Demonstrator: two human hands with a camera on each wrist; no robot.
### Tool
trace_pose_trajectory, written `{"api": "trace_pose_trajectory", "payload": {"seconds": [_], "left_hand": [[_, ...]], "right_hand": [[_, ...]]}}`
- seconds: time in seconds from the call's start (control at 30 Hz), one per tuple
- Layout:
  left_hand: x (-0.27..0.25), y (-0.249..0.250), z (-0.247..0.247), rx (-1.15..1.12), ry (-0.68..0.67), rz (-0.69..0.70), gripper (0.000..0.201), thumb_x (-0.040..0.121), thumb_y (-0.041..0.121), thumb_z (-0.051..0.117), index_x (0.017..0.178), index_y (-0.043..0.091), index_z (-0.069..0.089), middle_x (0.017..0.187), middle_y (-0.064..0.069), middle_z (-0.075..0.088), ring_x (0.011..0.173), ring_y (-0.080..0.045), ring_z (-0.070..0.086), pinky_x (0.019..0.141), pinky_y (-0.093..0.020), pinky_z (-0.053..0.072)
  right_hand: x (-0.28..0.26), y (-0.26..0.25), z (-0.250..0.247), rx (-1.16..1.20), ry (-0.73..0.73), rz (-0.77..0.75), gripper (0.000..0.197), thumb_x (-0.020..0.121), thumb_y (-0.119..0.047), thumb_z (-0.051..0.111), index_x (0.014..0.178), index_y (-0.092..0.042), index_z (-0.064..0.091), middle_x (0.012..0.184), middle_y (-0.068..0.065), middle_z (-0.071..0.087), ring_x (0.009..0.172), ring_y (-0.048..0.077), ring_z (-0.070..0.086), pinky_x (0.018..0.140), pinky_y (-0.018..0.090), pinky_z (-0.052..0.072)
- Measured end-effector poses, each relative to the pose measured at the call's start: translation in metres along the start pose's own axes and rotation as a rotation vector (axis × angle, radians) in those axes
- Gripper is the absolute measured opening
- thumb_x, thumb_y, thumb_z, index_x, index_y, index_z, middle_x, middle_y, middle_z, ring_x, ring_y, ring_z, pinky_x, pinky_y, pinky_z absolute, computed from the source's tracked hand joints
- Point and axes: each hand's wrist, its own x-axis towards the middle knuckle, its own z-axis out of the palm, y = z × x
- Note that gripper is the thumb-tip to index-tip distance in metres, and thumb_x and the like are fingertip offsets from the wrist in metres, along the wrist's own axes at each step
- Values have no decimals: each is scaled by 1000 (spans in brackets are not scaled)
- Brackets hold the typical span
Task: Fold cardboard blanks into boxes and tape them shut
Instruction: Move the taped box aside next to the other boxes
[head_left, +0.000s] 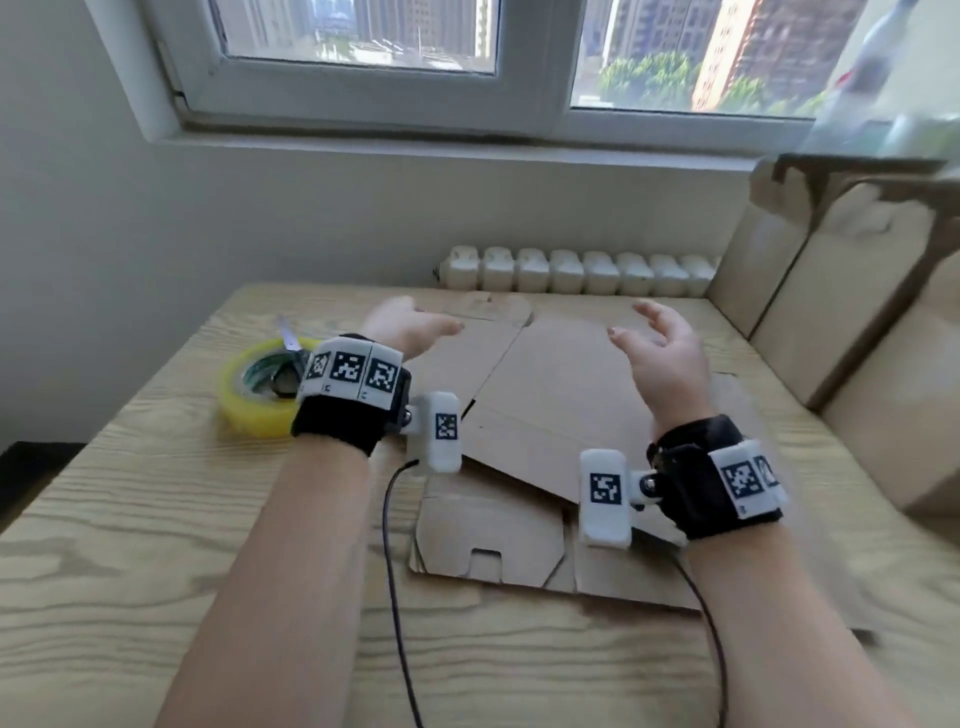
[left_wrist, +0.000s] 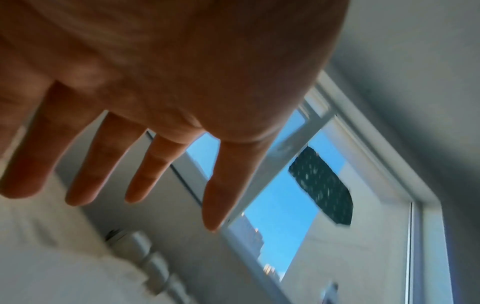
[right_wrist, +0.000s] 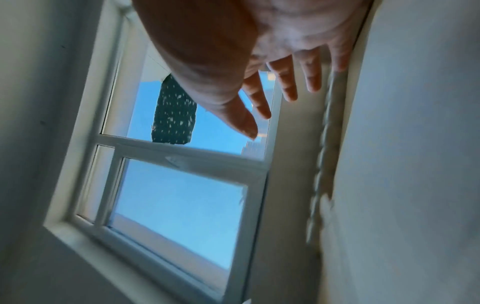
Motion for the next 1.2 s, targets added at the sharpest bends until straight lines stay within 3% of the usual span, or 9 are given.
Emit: {"api": "trace_pose_trajectory", "payload": {"seconds": [0.17, 0.37, 0.5, 0.6, 0.73, 0.9, 1.03, 1.1, 1.2], "left_hand": [[11, -7, 33, 136, -51, -94, 62, 90, 52, 61, 134, 9, 51, 133, -11, 56, 119, -29, 52, 85, -32, 37], [14, -11, 33, 126, -45, -157, 58, 94, 46, 58, 139, 10, 50, 144, -14, 49, 130, -32, 46, 94, -36, 36], [16, -12, 27, 68, -29, -140, 64, 88, 49, 64, 139, 11, 50, 144, -10, 49, 129, -30, 46, 89, -36, 34], [15, -12, 16, -82, 88, -49, 51, 89, 24, 70, 135, 10, 54, 134, -9, 55, 120, -23, 50, 90, -29, 34], [8, -21, 0, -432, 205, 20, 37, 81, 0, 73, 108, 25, 70, 113, -7, 67, 96, -20, 62, 97, -32, 48], [12, -32, 0, -661, 320, -35, 33, 80, -4, 71, 97, 25, 74, 98, -7, 72, 85, -20, 68, 91, -37, 55], [20, -39, 0, -718, 413, -69, 39, 80, -6, 69, 109, 19, 73, 110, -9, 71, 91, -17, 67, 95, -35, 54], [22, -41, 0, -701, 344, -94, 40, 76, -1, 74, 113, 14, 71, 113, -9, 70, 96, -20, 67, 98, -40, 52], [15, -36, 3, -515, 143, -74, 78, 60, 26, 90, 129, 9, 60, 124, -2, 63, 119, -28, 58, 109, -44, 40]], "right_hand": [[14, 34, -47, -314, 3, 124, 53, 92, -32, 65, 140, -18, 50, 146, 11, 44, 134, 26, 42, 107, 36, 34], [19, 42, -54, -188, -33, 195, 53, 90, -36, 67, 137, -17, 52, 142, 11, 49, 132, 24, 45, 105, 36, 38], [23, 44, -61, 143, 22, 253, 53, 81, -37, 74, 127, -17, 57, 126, 5, 62, 118, 22, 58, 99, 39, 49], [25, 39, -75, 612, 98, 277, 28, 91, -17, 67, 115, -7, 59, 100, 6, 69, 94, 18, 68, 72, 26, 57], [25, 37, -93, 885, 56, 347, 12, 95, -16, 60, 105, -10, 60, 112, 16, 64, 109, 25, 65, 97, 33, 53], [28, 43, -91, 647, -133, 497, 42, 95, -33, 60, 133, -15, 53, 131, 12, 53, 118, 33, 59, 102, 45, 48], [26, 45, -68, 443, -73, 358, 37, 97, -22, 60, 132, -14, 54, 111, 7, 63, 95, 20, 64, 88, 33, 52], [24, 48, -59, 371, -55, 275, 35, 92, -17, 66, 126, -13, 57, 110, 7, 67, 98, 18, 66, 92, 34, 53], [18, 48, -52, 322, 4, 162, 41, 83, -14, 76, 120, -19, 59, 126, 9, 62, 115, 19, 61, 105, 38, 48]]}}
